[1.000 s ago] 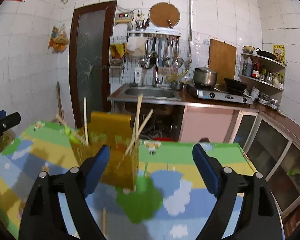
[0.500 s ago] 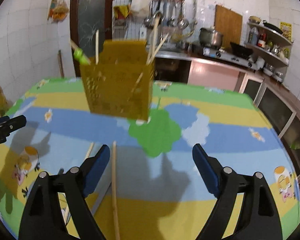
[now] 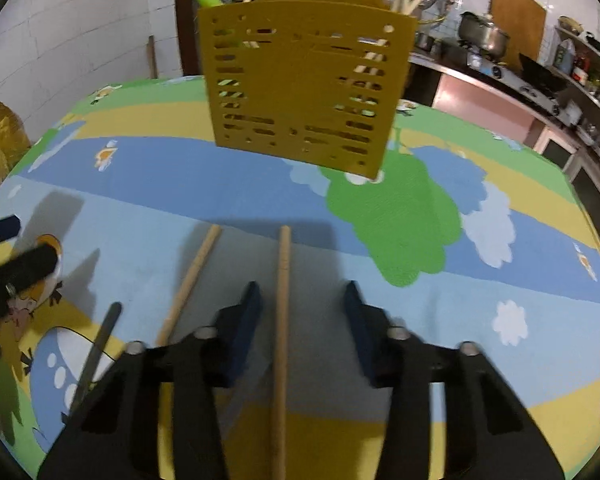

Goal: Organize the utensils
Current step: 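Lower both open tools toward the remaining chopsticks and spoon on the cloth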

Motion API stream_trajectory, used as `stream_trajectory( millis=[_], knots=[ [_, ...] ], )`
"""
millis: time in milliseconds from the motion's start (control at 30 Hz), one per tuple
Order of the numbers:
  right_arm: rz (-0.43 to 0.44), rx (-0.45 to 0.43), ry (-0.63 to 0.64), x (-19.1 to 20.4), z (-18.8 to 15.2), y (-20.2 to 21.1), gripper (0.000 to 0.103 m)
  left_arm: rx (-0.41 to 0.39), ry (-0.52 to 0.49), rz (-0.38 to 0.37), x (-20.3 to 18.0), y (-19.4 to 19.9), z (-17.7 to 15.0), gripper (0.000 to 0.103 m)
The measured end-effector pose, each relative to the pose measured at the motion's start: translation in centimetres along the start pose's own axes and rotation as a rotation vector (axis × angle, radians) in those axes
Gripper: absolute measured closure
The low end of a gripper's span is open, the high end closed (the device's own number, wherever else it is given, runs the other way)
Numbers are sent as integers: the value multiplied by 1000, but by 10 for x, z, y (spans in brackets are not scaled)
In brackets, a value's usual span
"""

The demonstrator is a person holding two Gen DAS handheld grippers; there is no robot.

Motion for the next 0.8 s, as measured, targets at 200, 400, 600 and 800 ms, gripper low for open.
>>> stream_trajectory(
  millis=[200,400,600,800],
  knots=[
    [36,-1,-44,-2,-4,5,97,24,-17,-17,-11,-1,-8,5],
    [3,0,-119,-32,-18,18,97,41,-36,-40,-28,-3,-18,5],
    [-31,-5,-149,-54,-34,25,97,54,-76,-30,-49,-8,-25,8],
    [-13,-16,-173,-60,-37,25,97,88,-97,-11,-62,-16,-34,26]
  ],
)
Point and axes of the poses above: each gripper's, at about its wrist camera, not at the fingertips, and y roughly against the way its jaws point, x to its left, z to its top, the point moved 6 cm from there along -y, roughly the way its jaws point, and after that the axes turned 5 degrees about x, right-handed, at the moved point
